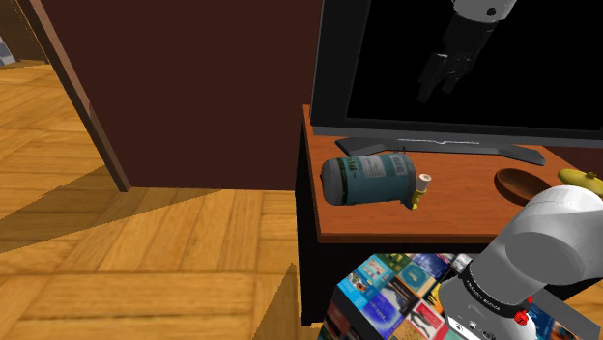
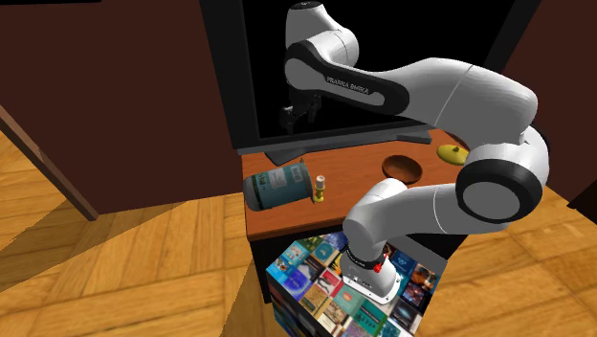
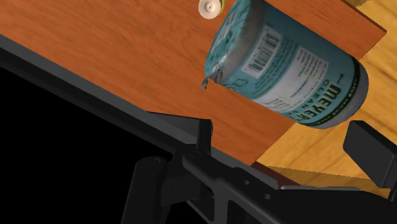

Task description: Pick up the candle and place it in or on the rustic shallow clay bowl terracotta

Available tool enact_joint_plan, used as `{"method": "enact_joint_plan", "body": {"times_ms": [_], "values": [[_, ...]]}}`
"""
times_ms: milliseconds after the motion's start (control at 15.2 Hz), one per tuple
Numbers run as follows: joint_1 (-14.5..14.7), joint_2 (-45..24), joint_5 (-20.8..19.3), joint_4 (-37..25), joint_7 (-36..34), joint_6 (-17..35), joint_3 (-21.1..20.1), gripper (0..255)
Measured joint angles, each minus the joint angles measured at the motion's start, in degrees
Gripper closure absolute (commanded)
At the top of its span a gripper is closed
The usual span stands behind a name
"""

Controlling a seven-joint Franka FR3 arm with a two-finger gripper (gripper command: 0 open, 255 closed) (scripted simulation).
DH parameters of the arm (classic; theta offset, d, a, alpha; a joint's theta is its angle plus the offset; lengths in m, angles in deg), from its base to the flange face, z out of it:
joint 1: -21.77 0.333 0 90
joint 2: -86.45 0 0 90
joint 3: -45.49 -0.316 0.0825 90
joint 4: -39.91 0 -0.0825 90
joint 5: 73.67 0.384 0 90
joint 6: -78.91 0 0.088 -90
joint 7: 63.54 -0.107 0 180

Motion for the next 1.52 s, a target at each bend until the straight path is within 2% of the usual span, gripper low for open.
{"method": "enact_joint_plan", "body": {"times_ms": [264,924,1320,1518], "values": [[0.8,1.3,-0.6,3.9,3.1,1.7,1.5,0],[2.8,6.4,-5.9,22.6,18.5,10.8,9.9,0],[2.1,5.5,-11.6,31.9,28.3,18.2,16.4,0],[1.3,5.1,-13.6,34.8,30.6,20.9,18.3,0]]}}
